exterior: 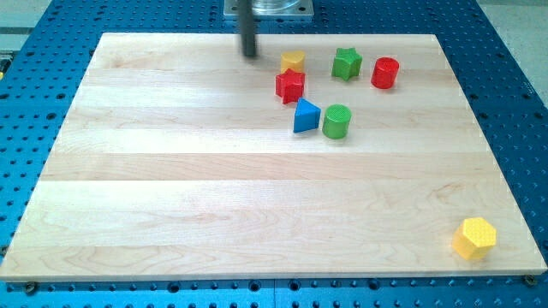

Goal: Move the heart left to the hexagon

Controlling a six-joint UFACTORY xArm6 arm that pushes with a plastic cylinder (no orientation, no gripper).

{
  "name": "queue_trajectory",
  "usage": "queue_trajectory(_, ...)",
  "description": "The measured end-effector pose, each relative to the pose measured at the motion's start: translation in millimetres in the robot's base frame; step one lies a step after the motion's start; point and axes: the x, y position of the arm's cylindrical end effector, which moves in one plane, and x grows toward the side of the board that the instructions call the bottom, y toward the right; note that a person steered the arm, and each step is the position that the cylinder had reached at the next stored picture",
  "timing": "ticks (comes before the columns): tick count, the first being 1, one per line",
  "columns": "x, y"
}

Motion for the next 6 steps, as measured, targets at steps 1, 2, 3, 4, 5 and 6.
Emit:
queue_trajectory(1,98,33)
queue_trajectory(2,189,32)
queue_trajectory(3,162,34)
queue_trajectory(4,206,37)
queue_trajectory(5,291,124)
queue_trajectory(6,302,106)
